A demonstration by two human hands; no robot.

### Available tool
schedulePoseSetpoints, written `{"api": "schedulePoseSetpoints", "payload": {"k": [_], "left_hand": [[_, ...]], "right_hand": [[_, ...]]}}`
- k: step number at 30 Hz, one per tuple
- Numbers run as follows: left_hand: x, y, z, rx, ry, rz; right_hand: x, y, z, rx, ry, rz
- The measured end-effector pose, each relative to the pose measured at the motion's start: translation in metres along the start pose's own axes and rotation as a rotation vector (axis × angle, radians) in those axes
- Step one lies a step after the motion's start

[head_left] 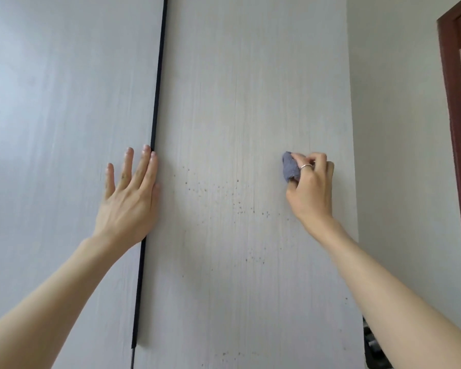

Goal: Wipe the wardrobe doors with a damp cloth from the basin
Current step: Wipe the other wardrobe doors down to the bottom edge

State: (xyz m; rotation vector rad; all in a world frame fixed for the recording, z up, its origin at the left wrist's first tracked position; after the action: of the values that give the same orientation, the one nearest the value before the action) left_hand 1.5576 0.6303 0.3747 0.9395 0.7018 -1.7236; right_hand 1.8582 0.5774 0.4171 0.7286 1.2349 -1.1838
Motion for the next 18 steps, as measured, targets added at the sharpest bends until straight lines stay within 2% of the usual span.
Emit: {"api": "schedulePoseSetpoints", "payload": {"k": [1,4,6,8,12,13,14,18], "left_hand": [[0.003,-0.002,-0.001,0.008,0.012,0.002],[0.004,-0.003,-0.002,0.016,0.045,0.000],[0.003,-0.004,0.000,0.017,0.065,-0.003],[0.001,-0.004,0.000,0.019,0.079,-0.005],[0.004,-0.008,-0.004,0.045,0.110,0.024],[0.005,-0.009,-0.005,0.048,0.117,0.027],[0.005,-0.010,-0.005,0.048,0.122,0.029],[0.004,-0.012,-0.003,0.029,0.148,0.031]], "right_hand": [[0.008,-0.016,-0.009,-0.009,-0.006,0.050],[0.060,-0.085,-0.048,0.107,-0.121,0.467],[0.079,-0.110,-0.061,0.197,-0.189,0.657],[0.061,-0.112,-0.053,0.238,-0.153,0.655],[0.005,-0.097,-0.034,0.148,-0.065,0.270],[0.002,-0.100,-0.037,0.125,-0.080,0.237],[0.006,-0.111,-0.043,0.124,-0.101,0.284],[0.070,-0.157,-0.081,0.261,-0.284,0.768]]}}
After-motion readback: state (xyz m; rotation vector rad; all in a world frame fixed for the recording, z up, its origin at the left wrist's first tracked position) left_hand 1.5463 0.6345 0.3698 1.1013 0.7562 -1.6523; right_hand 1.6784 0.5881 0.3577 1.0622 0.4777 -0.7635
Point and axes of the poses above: each hand's wrist, its own x-axis away from the middle knuckle, its own z-axis out of the back of the hand, y = z × x, the point moved 10 cm from there along -x, towards the middle knuckle, and after that the axes turned 14 degrees about -y, right-handed, at the moved point
